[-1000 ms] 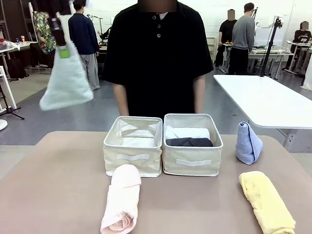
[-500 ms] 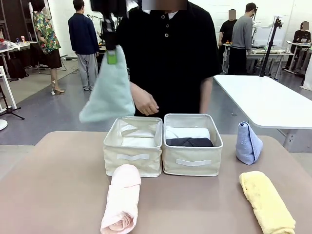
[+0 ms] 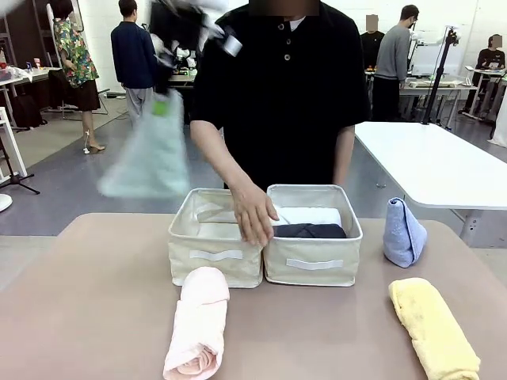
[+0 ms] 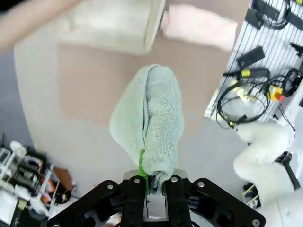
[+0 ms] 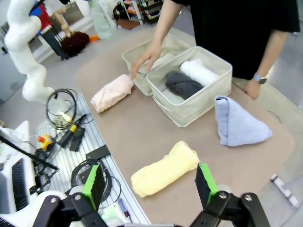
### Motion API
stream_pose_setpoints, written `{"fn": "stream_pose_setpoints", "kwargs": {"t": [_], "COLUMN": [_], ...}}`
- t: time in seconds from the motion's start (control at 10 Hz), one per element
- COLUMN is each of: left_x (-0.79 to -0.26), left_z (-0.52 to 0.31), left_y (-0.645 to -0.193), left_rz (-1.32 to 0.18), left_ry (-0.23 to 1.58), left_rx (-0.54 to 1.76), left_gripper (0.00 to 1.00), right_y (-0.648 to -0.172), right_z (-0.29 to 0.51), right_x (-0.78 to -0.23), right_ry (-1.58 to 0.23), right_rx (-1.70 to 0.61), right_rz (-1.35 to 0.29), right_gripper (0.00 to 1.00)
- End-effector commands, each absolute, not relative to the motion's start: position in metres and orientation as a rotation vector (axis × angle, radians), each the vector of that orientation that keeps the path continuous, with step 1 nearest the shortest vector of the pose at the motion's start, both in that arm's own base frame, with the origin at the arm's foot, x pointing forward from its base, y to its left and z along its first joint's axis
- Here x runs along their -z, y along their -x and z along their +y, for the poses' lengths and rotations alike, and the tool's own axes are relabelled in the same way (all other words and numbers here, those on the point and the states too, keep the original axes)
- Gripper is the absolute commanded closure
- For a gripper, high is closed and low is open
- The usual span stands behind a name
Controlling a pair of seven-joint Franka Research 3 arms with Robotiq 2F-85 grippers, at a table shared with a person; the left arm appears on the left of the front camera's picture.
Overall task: Sort the towels based on their folding style.
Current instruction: Pick up one triangle-folded towel and place it in the left Fabric basket.
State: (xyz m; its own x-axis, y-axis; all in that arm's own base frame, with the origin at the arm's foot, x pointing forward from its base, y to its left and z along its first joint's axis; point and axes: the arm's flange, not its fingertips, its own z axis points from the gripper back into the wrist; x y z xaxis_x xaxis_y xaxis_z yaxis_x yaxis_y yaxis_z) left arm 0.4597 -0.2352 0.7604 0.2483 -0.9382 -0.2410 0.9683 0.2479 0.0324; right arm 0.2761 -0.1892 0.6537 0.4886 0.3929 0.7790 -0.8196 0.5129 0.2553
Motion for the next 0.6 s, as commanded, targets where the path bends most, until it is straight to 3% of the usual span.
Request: {"fn": "stream_pose_setpoints", "kwargs": {"t": [0.0,0.5], "left_x": [-0.789,-0.780], "left_z": [-0.157,-0.121], "left_y": [-0.422,-0.422], "left_rz": [0.095,0.099], "left_ry": [-0.221,-0.154], "left_rx": [1.212,1.143], "left_gripper": [0.87,0.87], "right_y": [-0.277,-0.277], "right_z": [-0.189,-0.189], "right_x": [-0.656,-0.656], "right_ry": [-0.702,-0.702], "right_rx": [-0.821,-0.821], "right_rz": [-0.746,-0.746], "right_gripper": [0.00,0.00]}}
